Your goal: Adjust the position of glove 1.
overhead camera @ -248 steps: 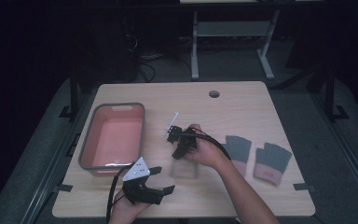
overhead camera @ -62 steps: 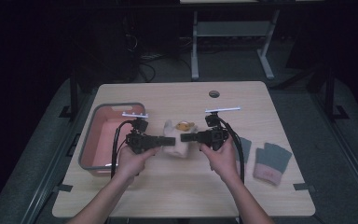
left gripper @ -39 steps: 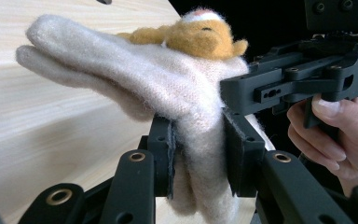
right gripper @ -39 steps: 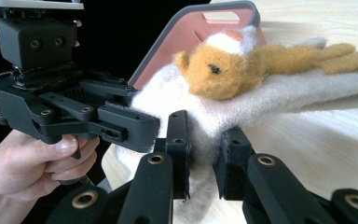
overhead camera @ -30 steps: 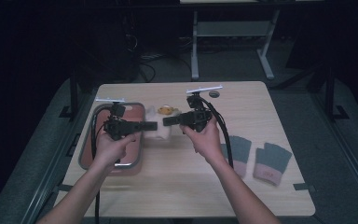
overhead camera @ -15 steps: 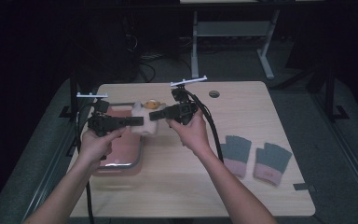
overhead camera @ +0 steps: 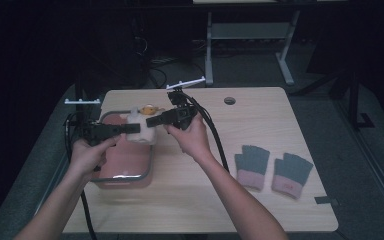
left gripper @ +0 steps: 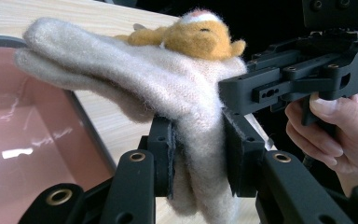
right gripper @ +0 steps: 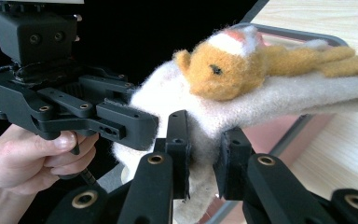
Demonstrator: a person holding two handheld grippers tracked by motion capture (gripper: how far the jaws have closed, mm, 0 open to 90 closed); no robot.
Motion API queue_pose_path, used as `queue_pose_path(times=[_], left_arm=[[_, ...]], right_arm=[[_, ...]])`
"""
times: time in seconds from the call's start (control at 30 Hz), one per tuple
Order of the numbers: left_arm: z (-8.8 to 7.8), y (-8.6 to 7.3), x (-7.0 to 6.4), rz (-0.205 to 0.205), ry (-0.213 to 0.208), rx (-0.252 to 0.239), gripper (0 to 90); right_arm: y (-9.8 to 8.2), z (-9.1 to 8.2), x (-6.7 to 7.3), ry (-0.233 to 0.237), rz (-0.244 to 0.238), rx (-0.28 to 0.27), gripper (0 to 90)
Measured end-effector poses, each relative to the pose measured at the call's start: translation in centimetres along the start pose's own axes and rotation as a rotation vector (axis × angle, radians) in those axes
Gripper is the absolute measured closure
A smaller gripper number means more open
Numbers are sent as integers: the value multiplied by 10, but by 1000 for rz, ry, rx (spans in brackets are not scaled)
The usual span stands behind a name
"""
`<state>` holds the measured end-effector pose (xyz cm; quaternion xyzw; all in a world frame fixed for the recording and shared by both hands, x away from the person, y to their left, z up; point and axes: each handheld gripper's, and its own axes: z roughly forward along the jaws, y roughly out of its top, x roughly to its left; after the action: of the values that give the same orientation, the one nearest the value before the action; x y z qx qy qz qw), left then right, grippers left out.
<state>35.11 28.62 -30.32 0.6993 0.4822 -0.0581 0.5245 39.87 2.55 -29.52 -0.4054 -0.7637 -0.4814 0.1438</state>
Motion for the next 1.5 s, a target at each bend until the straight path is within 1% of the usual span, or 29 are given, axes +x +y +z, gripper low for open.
queue_pose_path(times=[0.1,0.27,0.37,0.43,0.5,0.63,0.7,0.87,1.07,1.1,1.13,1.2,1.27,1.37,1.4,1.5], left_arm=[[-7,-1,5,-4,10,0,670],[-13,-3,9,-6,14,-6,670],[-18,-4,14,-11,24,-10,669],[-20,-5,17,-12,27,-9,669],[-21,-6,18,-11,29,-10,669],[-25,-10,26,-20,41,-4,669],[-26,-12,28,-34,44,-7,669],[-26,-15,33,-41,51,-7,669],[-28,-18,40,-59,63,0,669],[-27,-20,43,-67,68,1,669],[-27,-20,43,-67,68,1,670],[-27,-23,47,-75,73,3,669],[-26,-24,49,-81,75,4,669],[-24,-30,55,-92,84,16,669],[-24,-30,55,-92,84,16,669],[-22,-34,61,-104,94,25,669]], right_arm=[[2,8,1,14,-2,9,775],[5,16,4,19,-11,18,775],[7,24,6,27,-11,24,775],[8,28,5,33,-13,30,775],[8,32,5,40,-1,38,775],[8,41,4,45,-7,54,775],[8,45,3,50,2,59,775],[8,52,1,52,6,71,775],[8,62,-3,65,11,88,774],[7,66,-5,64,15,93,774],[7,66,-5,64,15,93,774],[7,71,-7,64,26,105,774],[6,73,-8,64,25,108,774],[4,81,-13,62,35,130,773],[4,81,-13,62,35,130,773],[2,89,-17,56,46,150,773]])
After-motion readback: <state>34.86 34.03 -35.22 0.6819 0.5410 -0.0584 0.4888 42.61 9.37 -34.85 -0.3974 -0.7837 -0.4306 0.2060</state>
